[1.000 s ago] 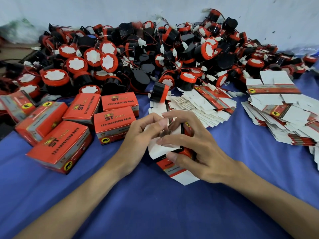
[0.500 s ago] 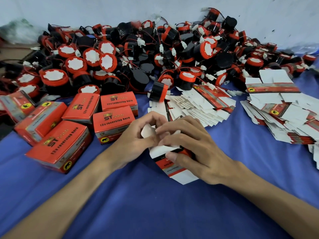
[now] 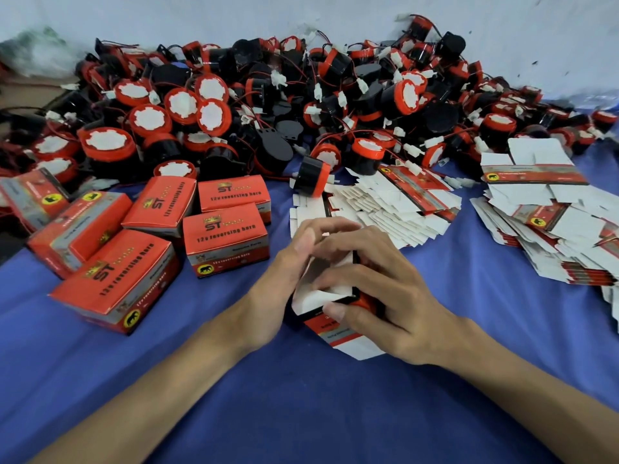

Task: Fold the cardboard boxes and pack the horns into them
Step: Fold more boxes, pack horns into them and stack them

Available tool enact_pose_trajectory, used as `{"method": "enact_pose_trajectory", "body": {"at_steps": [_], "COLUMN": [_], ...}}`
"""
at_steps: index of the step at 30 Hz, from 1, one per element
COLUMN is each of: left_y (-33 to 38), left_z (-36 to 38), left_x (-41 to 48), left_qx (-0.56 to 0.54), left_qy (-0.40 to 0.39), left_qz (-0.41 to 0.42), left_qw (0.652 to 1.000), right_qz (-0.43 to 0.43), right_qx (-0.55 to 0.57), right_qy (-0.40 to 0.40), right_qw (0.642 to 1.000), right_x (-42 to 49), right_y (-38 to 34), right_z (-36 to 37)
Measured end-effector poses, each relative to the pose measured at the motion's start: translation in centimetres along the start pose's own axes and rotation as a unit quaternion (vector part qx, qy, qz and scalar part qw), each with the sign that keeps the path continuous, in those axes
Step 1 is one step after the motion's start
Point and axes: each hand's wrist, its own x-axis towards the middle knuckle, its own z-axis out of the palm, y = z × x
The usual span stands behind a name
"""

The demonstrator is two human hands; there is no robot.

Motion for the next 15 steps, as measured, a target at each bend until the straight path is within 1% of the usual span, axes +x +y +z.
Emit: {"method": "enact_pose_trajectory", "body": {"at_steps": [4,7,9,12,15], "left_y": [-0.1,-0.1,-0.1,0.1,0.4], "left_z": [-0.4,-0.9,-1.1,-1.3,-1.5], "left_x": [-0.3,0.1,0.3,0.2,0.0], "left_qx": [-0.099,-0.152,-0.179,-0.212,-0.268], "left_qy": [-0.034,-0.031,-0.042,-0.103,-0.118], "left_qz": [-0.056,-0.108,-0.133,-0.155,-0.174], "left_qw": [0.993,0.982,0.974,0.96,0.94], "right_qz": [-0.003,-0.012,-0.031,-0.076,-0.114], "right_qx": [-0.001,0.002,-0.01,-0.021,-0.014], "right_qy": [0.002,0.02,0.037,0.059,0.074], "right_qw": [1.0,1.0,0.999,0.995,0.991], "right_x": [0.0,-0.1,-0.2,-0.2,-0.2], "right_y": [0.1,0.2,0.3,0.4,0.3], "right_z": [0.0,0.0,0.1,0.1,0.3]}}
